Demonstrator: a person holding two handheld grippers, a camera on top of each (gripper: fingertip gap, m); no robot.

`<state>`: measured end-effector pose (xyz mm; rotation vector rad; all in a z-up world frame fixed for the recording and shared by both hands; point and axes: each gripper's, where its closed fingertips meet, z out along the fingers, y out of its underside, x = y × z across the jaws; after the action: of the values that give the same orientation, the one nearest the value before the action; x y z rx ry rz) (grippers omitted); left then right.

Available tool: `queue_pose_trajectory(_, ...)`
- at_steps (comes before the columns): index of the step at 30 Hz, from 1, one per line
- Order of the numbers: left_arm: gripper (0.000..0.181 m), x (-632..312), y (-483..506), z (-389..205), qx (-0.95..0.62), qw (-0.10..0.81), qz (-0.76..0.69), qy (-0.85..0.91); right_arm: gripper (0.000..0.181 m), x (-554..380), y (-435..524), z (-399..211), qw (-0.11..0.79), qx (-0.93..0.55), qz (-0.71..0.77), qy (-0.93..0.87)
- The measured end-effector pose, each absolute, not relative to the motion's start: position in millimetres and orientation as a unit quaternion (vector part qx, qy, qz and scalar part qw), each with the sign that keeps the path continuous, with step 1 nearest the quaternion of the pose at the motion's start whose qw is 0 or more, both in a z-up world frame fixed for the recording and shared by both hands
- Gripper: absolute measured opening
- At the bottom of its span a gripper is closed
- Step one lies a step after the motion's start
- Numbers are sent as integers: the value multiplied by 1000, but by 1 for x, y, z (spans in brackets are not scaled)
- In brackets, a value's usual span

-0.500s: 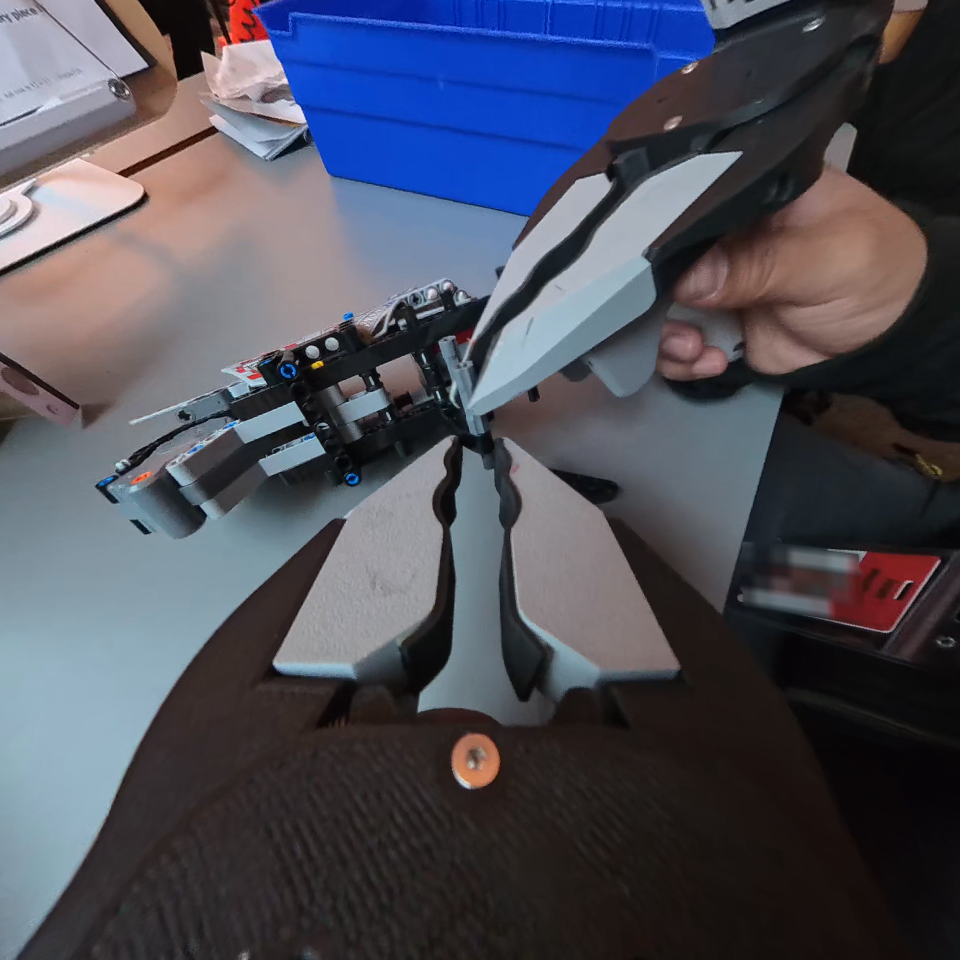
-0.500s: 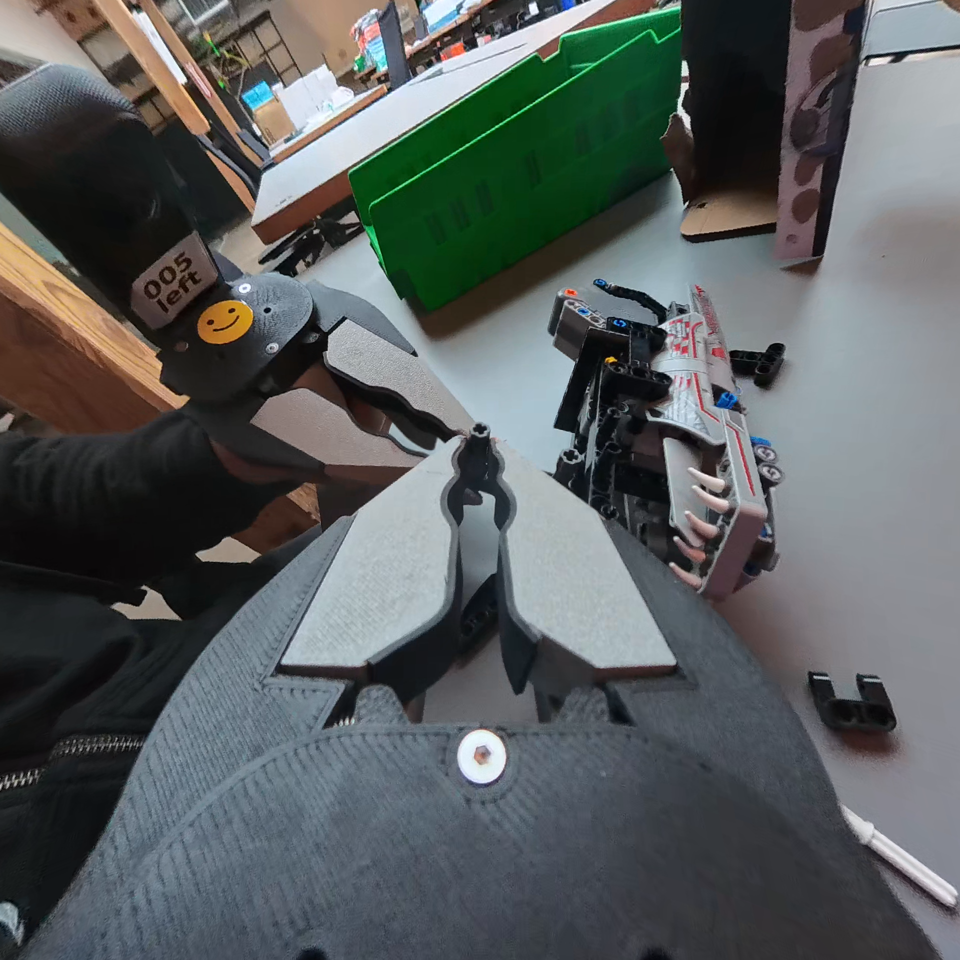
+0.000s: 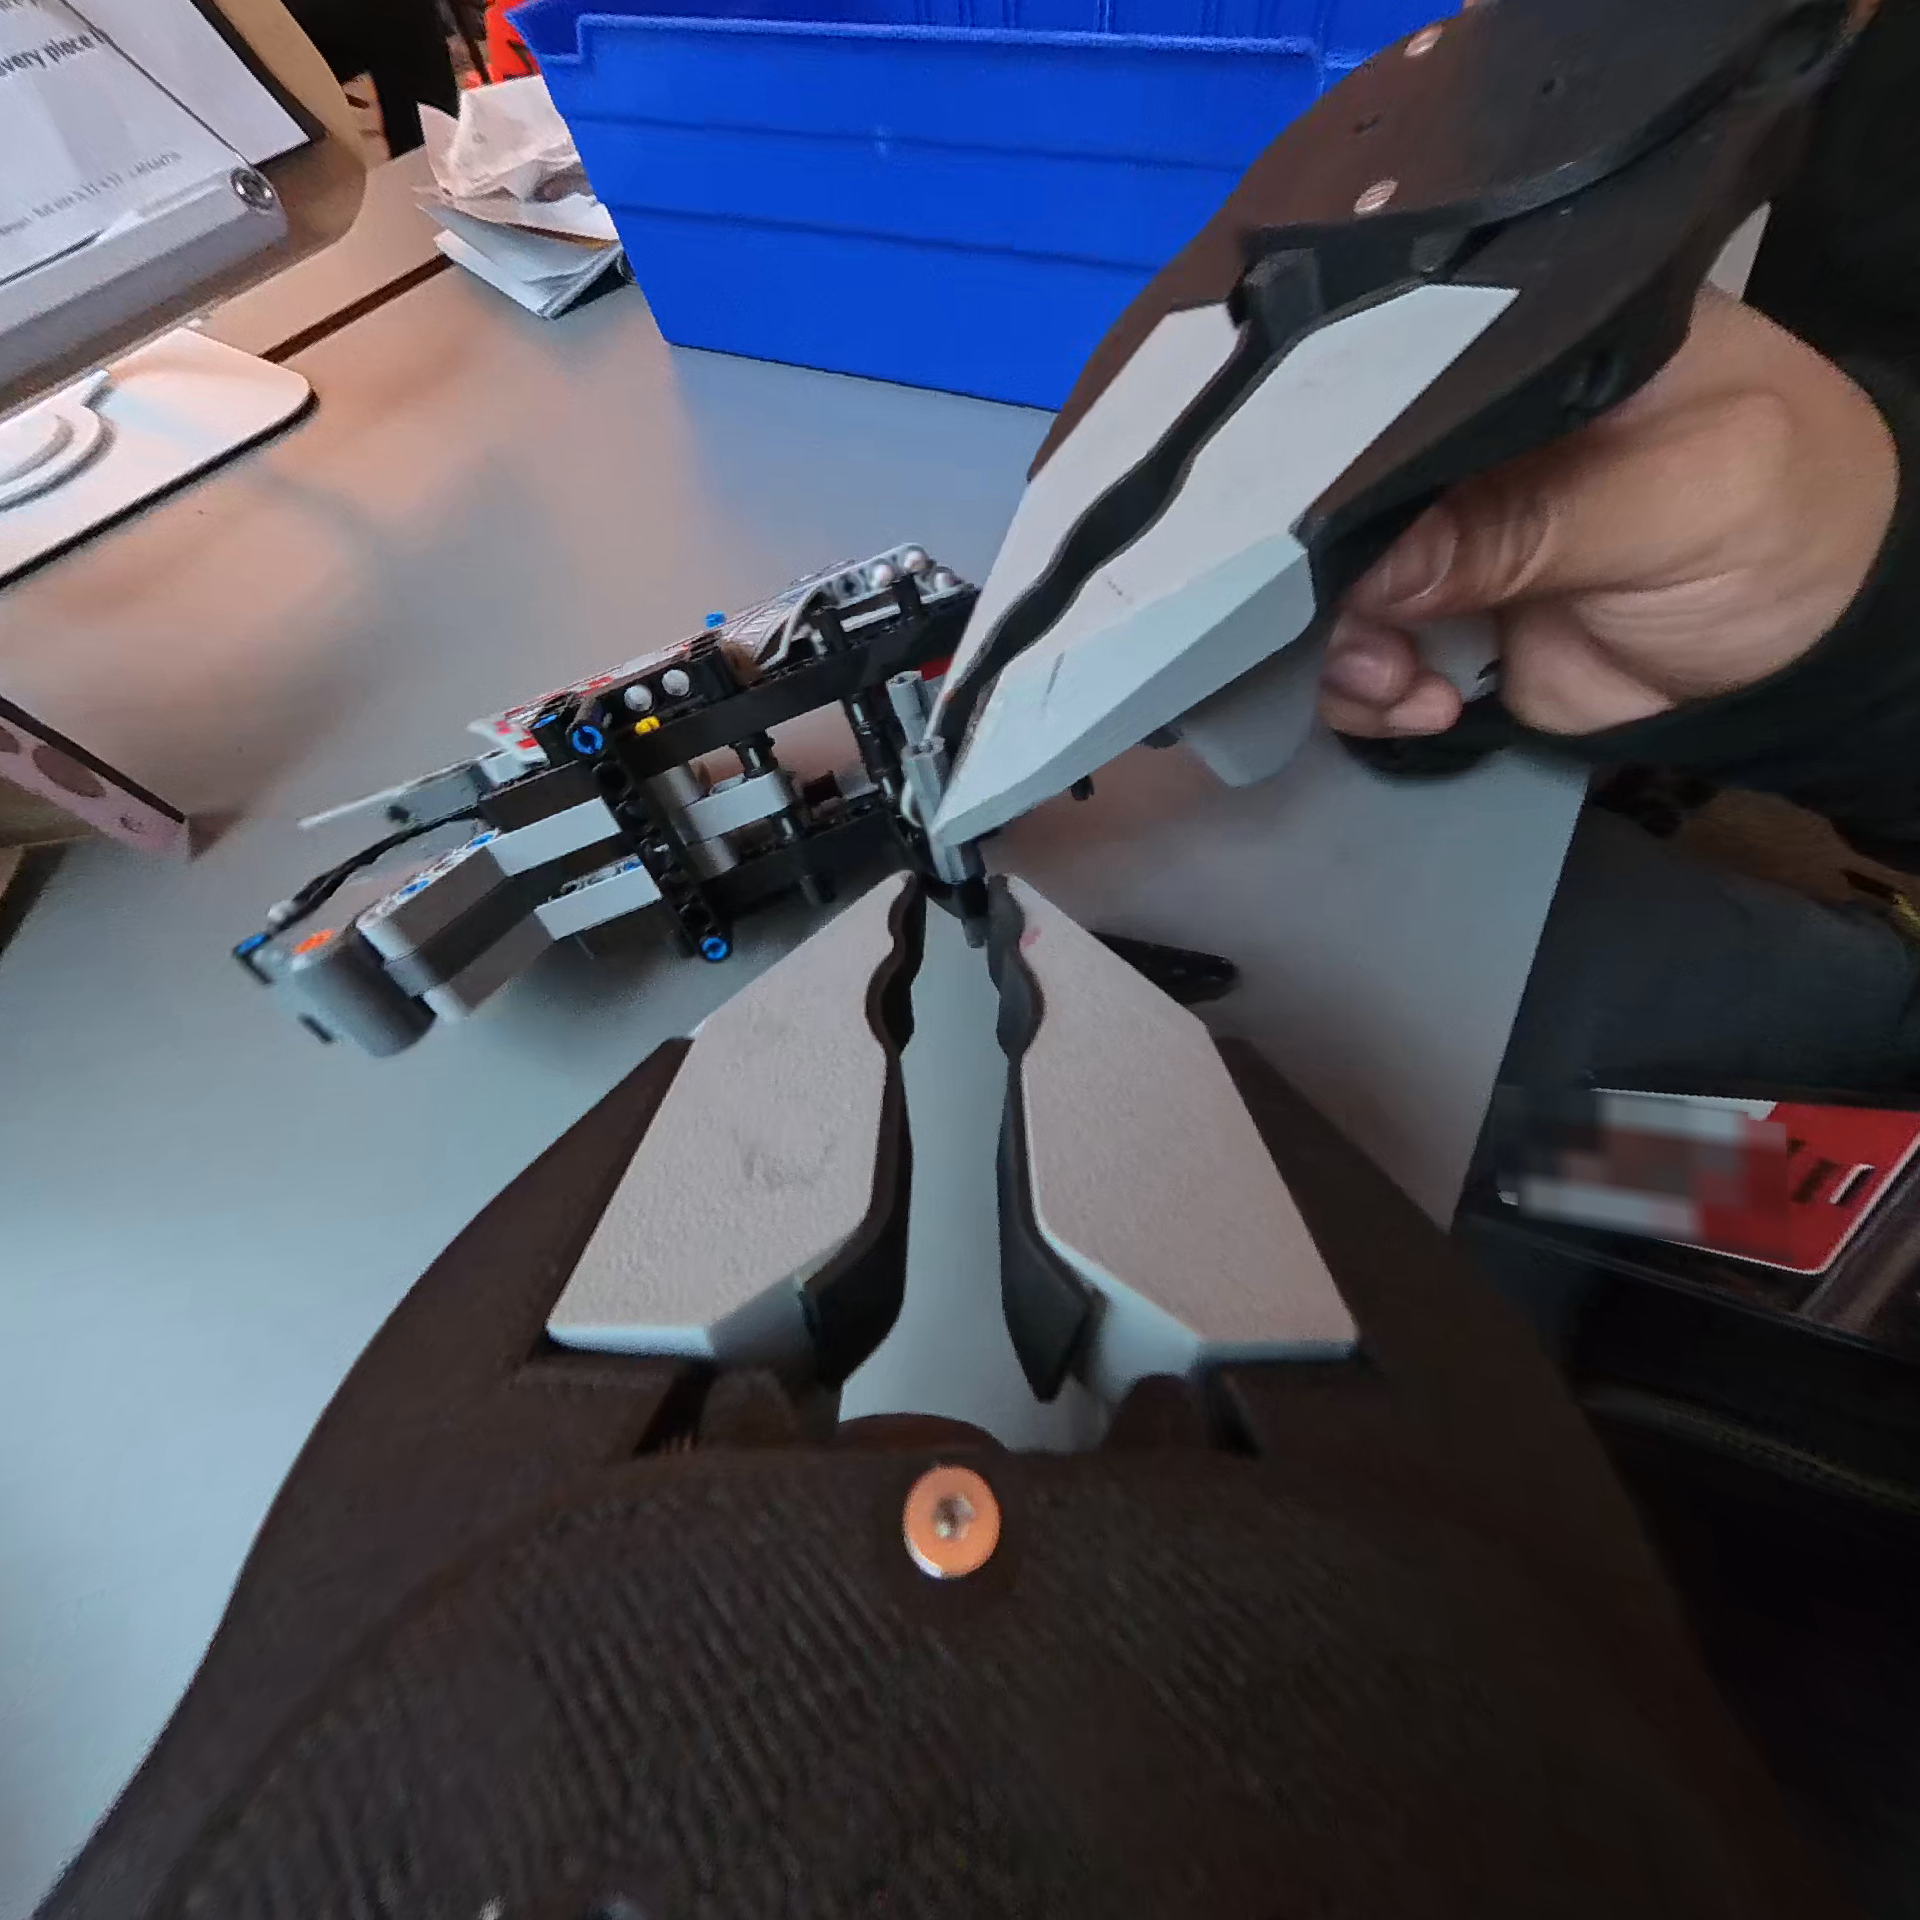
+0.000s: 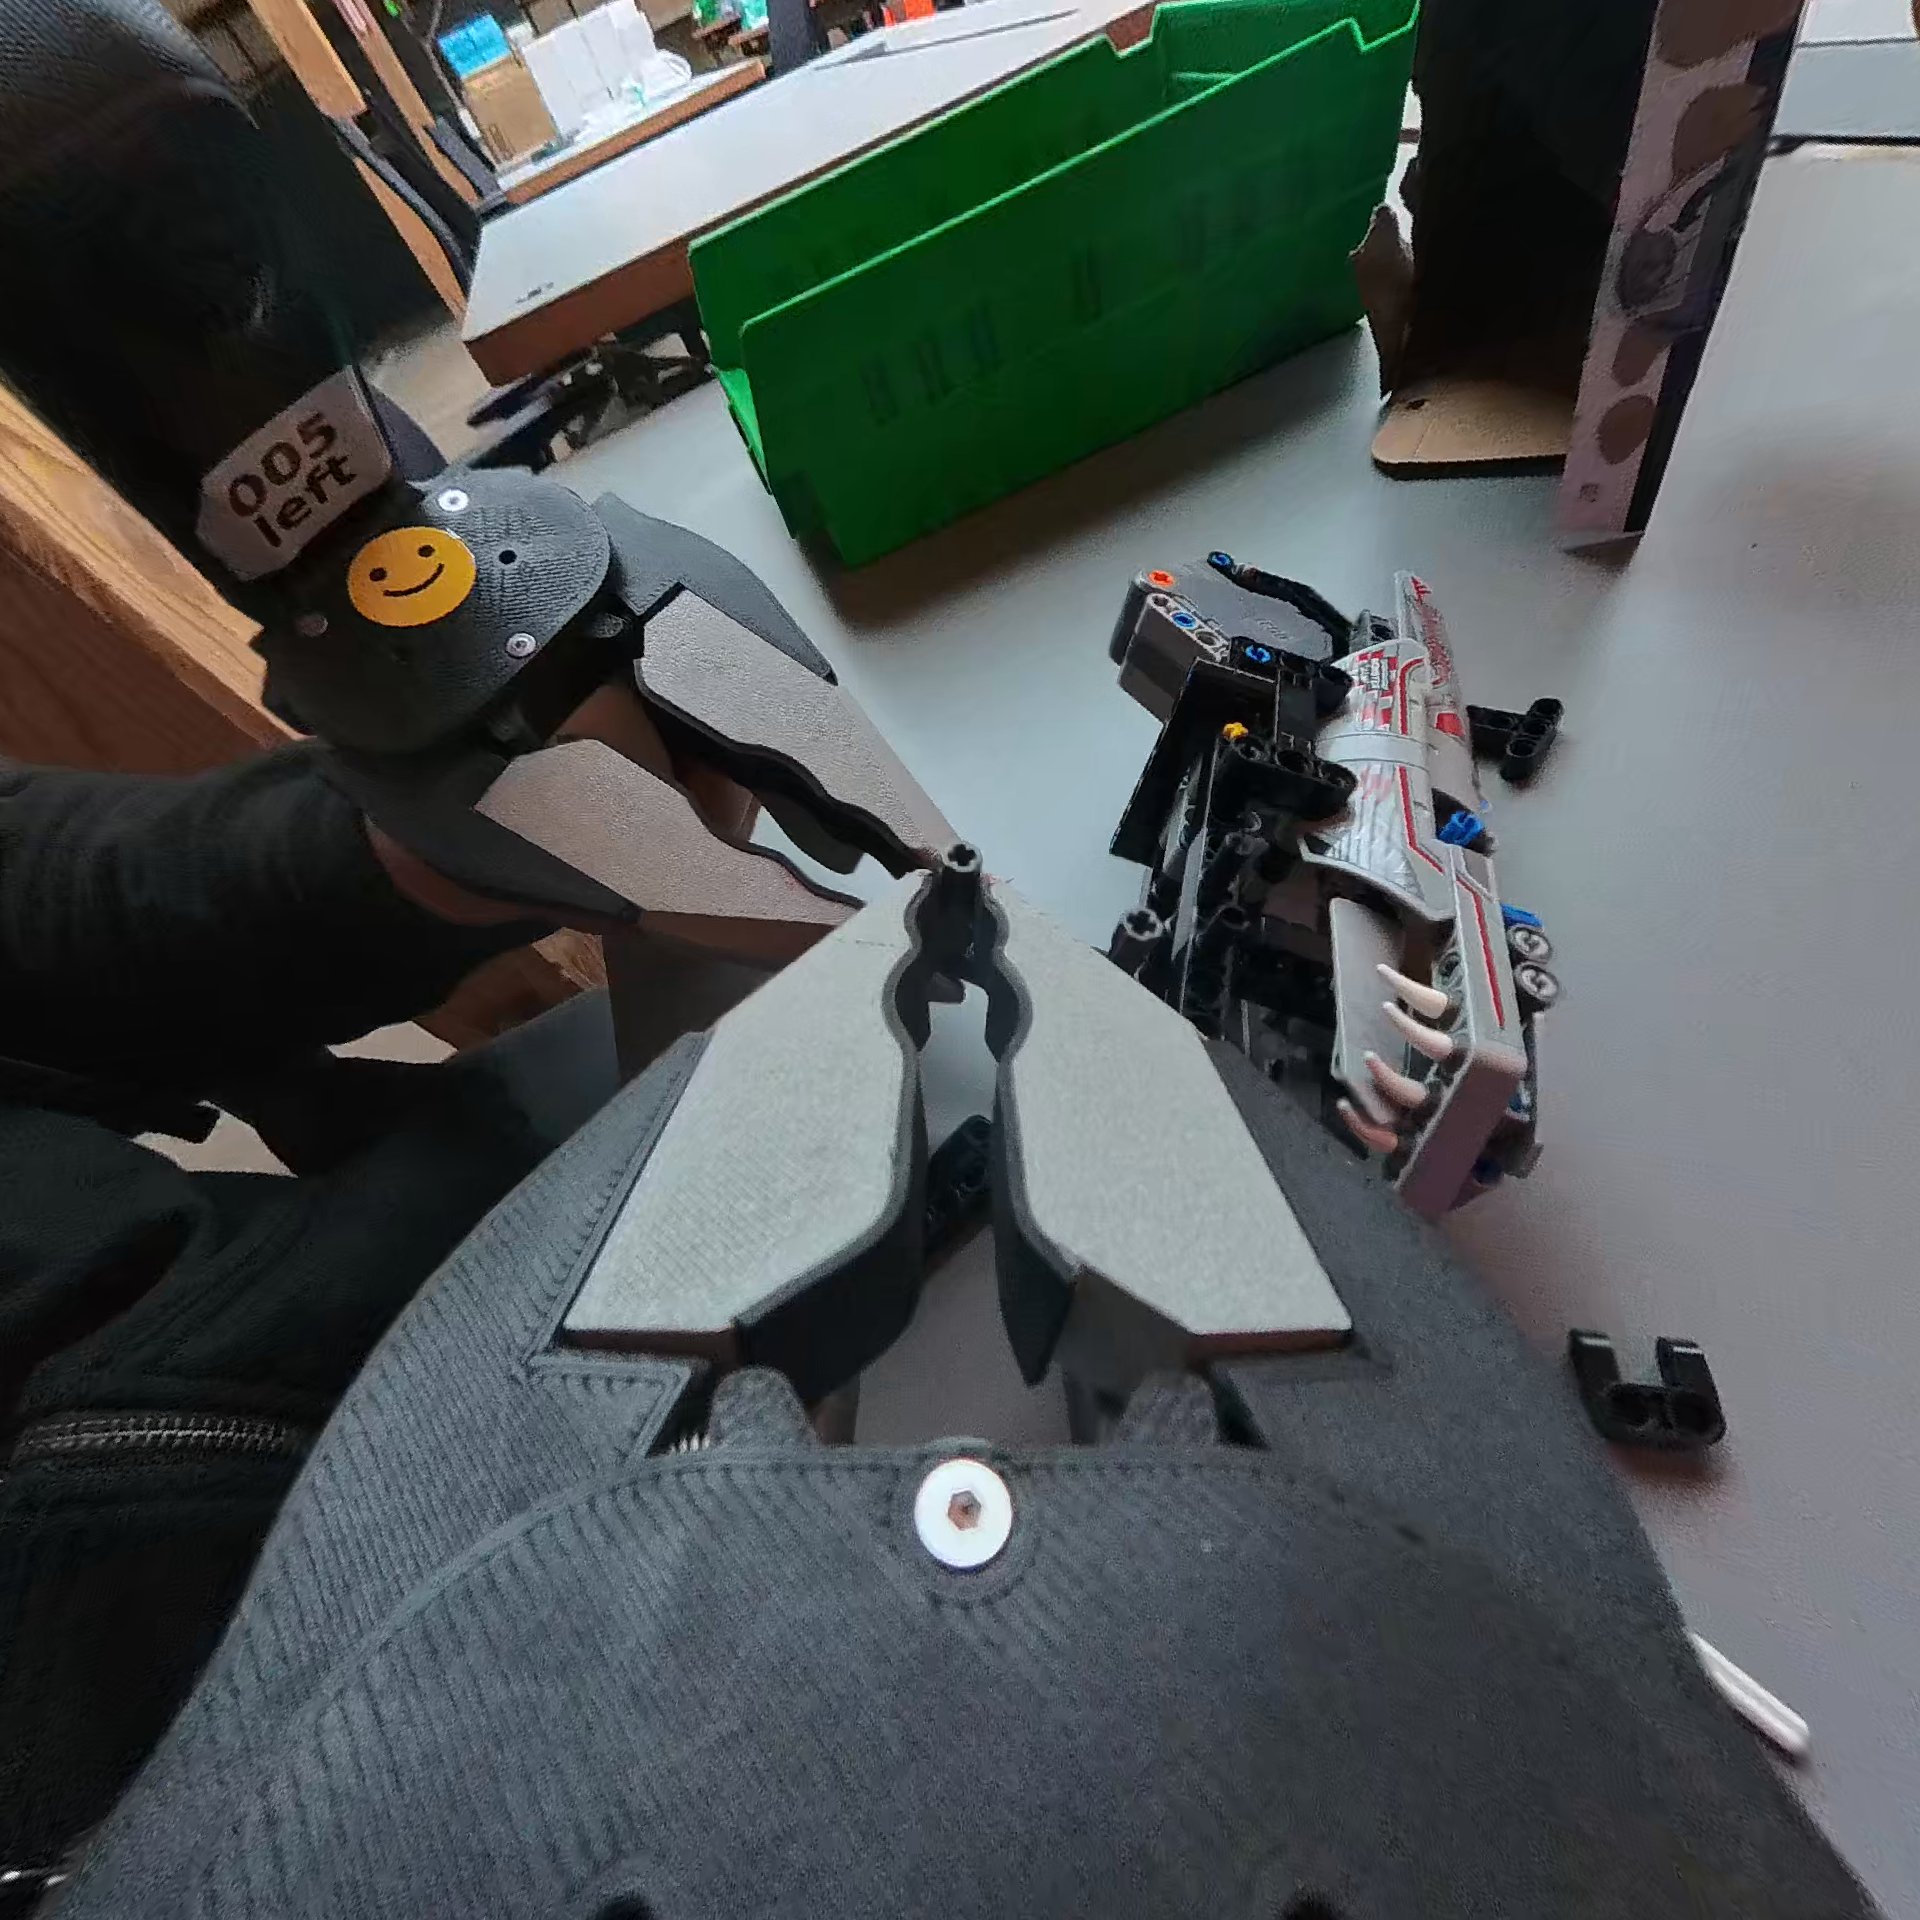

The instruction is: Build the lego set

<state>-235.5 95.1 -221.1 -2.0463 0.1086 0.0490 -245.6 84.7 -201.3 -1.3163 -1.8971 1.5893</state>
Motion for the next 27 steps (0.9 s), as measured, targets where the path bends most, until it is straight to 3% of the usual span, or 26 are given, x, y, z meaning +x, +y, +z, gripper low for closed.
queue_pose_trajectory(8,7,-238,95,-211,-835,549,10,28,1,-249,94,-186,240,-458,585,-625)
queue_pose_trajectory(11,6,-239,93,-222,-854,517,32,37,1,-247,135,-137,299,-460,650,-526)
queue_pose_trajectory(14,6,-240,93,-215,-842,538,17,24,2,-244,156,-116,255,-459,662,-536)
queue_pose_trajectory(17,7,-242,93,-223,-857,515,9,20,2,-241,157,-143,194,-485,606,-599)
queue_pose_trajectory(22,6,-253,87,-238,-881,473,20,18,8,-236,200,-209,242,-539,422,-687)
queue_pose_trajectory(27,6,-251,87,-236,-878,478,3,17,18,-228,214,-261,210,-570,300,-736)
